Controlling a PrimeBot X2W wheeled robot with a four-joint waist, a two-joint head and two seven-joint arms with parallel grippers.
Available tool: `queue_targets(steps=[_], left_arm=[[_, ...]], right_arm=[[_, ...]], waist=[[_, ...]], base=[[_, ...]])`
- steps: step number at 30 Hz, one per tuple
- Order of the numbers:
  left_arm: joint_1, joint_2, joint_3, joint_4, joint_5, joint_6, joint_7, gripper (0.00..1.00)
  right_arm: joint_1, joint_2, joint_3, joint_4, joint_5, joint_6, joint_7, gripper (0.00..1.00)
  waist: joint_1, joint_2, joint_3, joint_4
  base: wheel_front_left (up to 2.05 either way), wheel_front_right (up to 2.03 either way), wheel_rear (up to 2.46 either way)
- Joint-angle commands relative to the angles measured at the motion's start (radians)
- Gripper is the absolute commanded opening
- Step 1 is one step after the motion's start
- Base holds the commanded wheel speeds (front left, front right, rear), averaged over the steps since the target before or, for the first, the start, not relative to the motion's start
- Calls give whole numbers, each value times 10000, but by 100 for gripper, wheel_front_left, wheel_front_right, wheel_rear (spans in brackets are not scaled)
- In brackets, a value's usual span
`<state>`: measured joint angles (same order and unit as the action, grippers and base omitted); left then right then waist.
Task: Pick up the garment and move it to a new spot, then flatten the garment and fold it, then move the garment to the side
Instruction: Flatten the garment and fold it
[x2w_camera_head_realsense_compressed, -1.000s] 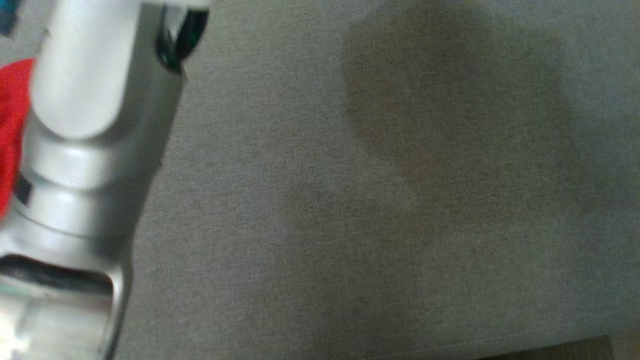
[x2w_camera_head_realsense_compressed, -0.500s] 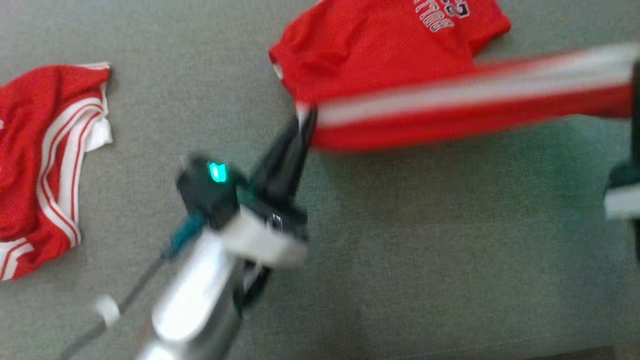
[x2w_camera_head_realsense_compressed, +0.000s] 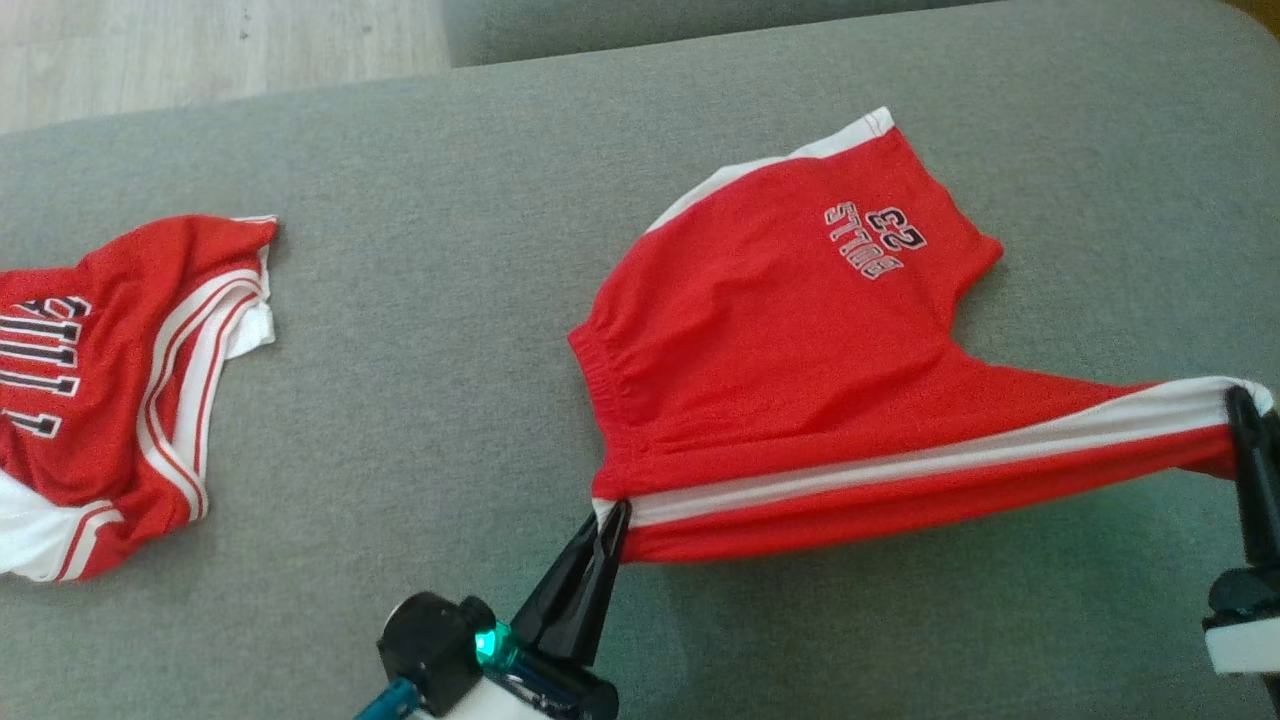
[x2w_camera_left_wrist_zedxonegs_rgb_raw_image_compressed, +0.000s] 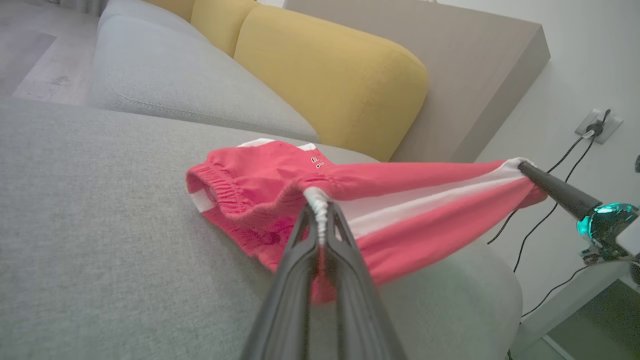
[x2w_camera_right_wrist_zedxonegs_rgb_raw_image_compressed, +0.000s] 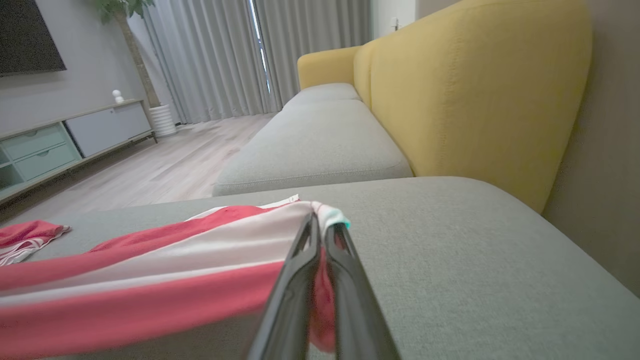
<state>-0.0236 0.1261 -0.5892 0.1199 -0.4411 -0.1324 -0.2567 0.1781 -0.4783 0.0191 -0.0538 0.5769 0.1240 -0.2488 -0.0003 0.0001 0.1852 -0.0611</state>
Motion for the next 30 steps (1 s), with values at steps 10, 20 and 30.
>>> queue_targets(steps=[10,20,30], left_arm=[[-2007,-433,-36,436,-1322,18,-51,0],[-4898,-718,-694,2737,-3429,18,21,0],[-6491,-755,-1328,3997,-4764,18,-39,0]], right_arm=[[-2164,-79,367,630,-599,67,584,0],[-5967,-444,1725,3542,-847,67,1317,0],[-9023,-579,4084,6078,-536,67,1540,0]], waist=[[3,-1,356,483],[3,-1,1292,998],[3,-1,2113,1169]], base=[[0,0,0],[0,0,0],[0,0,0]])
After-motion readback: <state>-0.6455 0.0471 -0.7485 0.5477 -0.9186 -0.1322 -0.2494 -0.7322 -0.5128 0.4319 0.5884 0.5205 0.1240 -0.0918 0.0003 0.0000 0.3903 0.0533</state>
